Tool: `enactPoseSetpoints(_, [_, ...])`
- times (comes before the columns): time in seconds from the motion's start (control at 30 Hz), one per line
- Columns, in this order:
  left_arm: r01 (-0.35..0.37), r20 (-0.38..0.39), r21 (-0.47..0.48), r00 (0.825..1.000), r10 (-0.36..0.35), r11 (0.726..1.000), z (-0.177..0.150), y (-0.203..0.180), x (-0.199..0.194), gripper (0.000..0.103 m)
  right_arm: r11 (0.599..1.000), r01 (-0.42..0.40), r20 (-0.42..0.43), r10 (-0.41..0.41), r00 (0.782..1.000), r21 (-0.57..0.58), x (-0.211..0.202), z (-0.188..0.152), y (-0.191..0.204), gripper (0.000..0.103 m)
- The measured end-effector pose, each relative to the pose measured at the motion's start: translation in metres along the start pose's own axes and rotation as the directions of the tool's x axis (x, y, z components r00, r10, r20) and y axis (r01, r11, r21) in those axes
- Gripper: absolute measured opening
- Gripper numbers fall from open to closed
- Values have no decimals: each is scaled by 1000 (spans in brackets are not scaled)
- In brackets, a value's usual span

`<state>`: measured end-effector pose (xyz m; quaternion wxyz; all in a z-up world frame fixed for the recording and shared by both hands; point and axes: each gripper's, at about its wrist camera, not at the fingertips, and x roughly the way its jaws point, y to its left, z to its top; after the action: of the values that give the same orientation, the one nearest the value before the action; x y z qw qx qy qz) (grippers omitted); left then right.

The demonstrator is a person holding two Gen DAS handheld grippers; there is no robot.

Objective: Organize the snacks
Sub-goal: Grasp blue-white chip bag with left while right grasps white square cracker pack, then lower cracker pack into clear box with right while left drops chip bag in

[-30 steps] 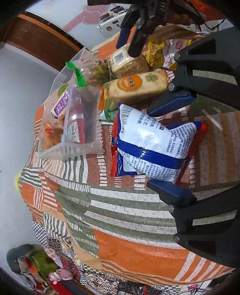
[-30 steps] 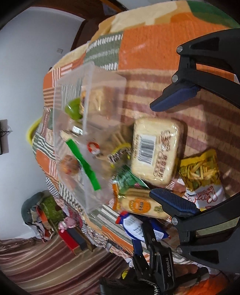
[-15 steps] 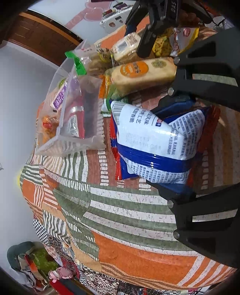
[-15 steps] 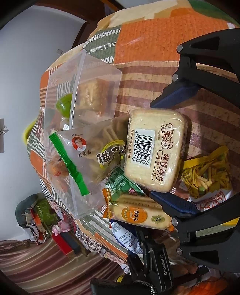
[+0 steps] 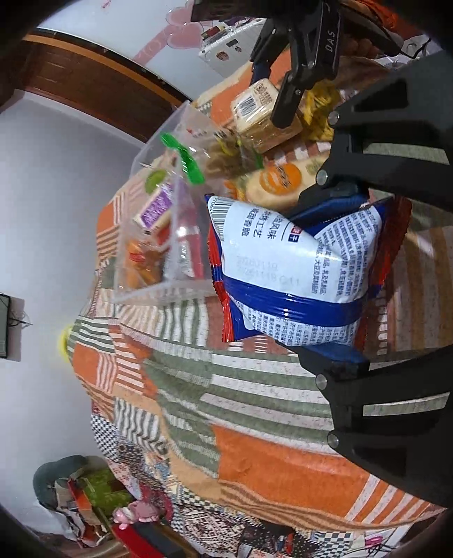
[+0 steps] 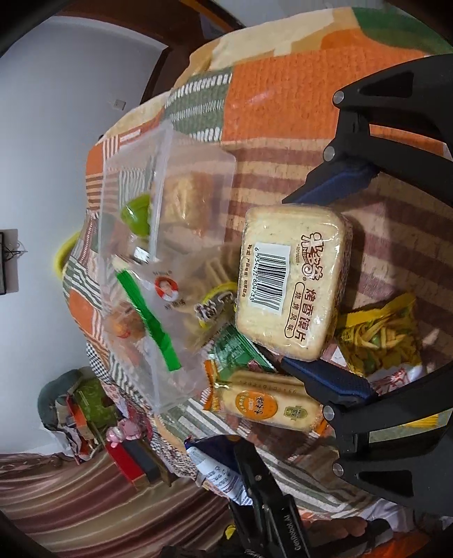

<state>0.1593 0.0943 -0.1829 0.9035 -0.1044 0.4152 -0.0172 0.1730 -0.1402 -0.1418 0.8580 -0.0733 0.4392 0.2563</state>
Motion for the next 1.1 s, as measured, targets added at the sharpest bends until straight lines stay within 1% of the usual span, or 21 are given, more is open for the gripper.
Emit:
enactPoseSetpoints(0.13, [5,36,21,999,-6,1000,14,-9,-9,59,1000,9,42,-9,999,12,-16,4,-8,79])
enactPoseSetpoints(0.27, [15,70,29,997,-17,999,29,-17,-13,59,999,28,104,-31,994,28,-34,16,-19,79])
enactPoseSetpoints(0.4, [29,109,32,994,-32,999,47,-24,-14,59,997,55,166,-62,984,51,-49,30,-33,79])
enactPoseSetpoints(0.6, [46,141,51,989,-53,998,72,-37,-11,59,994,83,225,-97,969,70,-57,48,-43,79])
enactPoseSetpoints(0.77, [48,161,69,985,-59,996,93,-47,-2,59,992,90,242,-108,964,84,-52,62,-46,79])
enactPoseSetpoints(0.87, [31,164,75,986,-43,997,103,-49,9,59,993,78,245,-98,965,89,-45,69,-47,79])
enactPoseSetpoints(1.1, [33,122,51,992,-39,998,117,-46,39,59,994,57,210,-74,975,89,-19,78,-45,79])
